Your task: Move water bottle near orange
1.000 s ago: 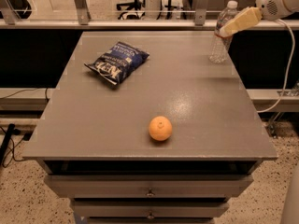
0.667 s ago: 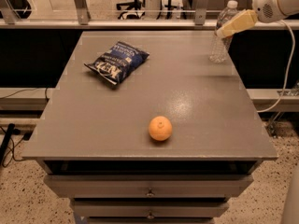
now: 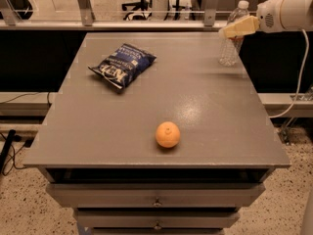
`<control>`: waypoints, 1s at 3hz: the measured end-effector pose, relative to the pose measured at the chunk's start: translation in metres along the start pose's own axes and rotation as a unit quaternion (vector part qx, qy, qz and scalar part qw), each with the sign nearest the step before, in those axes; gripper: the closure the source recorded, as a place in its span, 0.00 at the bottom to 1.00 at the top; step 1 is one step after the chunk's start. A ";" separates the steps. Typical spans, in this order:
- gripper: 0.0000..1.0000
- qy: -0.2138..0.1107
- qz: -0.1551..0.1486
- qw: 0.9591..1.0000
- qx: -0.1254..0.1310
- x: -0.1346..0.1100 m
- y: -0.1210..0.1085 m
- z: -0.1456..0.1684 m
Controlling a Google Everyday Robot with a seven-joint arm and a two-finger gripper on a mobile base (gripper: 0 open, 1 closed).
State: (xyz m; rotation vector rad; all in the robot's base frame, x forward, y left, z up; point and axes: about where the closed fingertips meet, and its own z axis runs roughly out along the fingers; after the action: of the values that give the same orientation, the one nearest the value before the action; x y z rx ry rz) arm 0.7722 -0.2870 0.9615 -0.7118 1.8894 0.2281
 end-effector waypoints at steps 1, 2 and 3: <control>0.26 -0.025 0.043 0.999 -0.010 0.002 -0.001 0.012; 0.50 -0.030 0.066 0.997 -0.019 0.004 0.001 0.013; 0.73 -0.030 0.082 0.995 -0.037 -0.005 0.012 -0.005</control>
Offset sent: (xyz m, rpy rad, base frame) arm 0.0045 0.0002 -0.0054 0.1986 0.0419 -0.0240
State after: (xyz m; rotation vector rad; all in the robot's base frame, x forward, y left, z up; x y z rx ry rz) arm 0.7627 -0.2776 0.9659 -0.5914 1.8919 0.4208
